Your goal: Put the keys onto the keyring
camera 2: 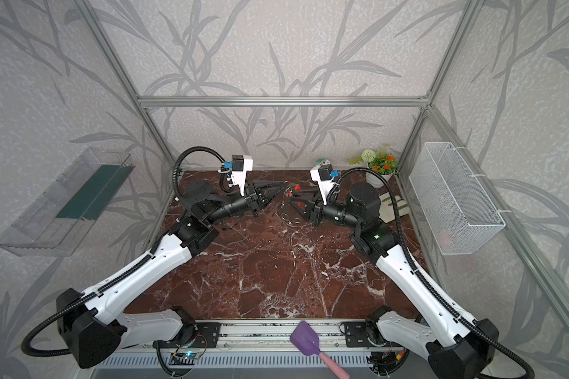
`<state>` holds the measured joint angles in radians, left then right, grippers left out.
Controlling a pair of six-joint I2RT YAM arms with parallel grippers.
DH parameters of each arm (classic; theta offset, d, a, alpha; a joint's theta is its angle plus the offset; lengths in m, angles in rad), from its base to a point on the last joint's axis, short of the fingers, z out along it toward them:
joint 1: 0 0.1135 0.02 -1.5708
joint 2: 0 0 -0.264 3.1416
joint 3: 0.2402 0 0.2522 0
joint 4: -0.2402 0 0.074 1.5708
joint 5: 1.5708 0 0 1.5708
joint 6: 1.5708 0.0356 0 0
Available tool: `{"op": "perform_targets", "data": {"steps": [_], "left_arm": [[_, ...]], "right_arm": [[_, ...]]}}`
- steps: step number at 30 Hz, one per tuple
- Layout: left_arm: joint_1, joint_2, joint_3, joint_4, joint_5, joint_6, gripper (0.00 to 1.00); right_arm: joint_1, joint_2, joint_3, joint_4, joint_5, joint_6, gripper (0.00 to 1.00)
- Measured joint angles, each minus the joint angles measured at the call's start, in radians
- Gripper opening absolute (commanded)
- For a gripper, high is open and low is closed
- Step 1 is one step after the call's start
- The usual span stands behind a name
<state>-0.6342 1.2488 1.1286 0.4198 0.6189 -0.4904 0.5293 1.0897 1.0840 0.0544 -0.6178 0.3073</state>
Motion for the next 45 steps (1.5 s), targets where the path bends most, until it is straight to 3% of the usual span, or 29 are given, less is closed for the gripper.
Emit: {"op": "perform_targets", "data": {"steps": [9, 20, 25, 45], "left_arm": [[0.000, 0.006, 0.002, -0.001, 0.006, 0.000, 0.00], [0.000, 0.010, 0.015, -0.005, 0.012, 0.000, 0.00], [0.000, 0.010, 0.015, -0.005, 0.015, 0.000, 0.00], [0.000, 0.016, 0.015, -0.039, 0.040, 0.002, 0.00]], "right_arm": [[0.041, 0.006, 0.022, -0.045, 0.076, -0.078, 0.20], [0.047, 0.007, 0.024, -0.044, 0.106, -0.099, 0.14], [0.048, 0.007, 0.024, -0.037, 0.119, -0.100, 0.00], [0.048, 0.004, 0.060, -0.099, 0.121, -0.160, 0.00]]}}
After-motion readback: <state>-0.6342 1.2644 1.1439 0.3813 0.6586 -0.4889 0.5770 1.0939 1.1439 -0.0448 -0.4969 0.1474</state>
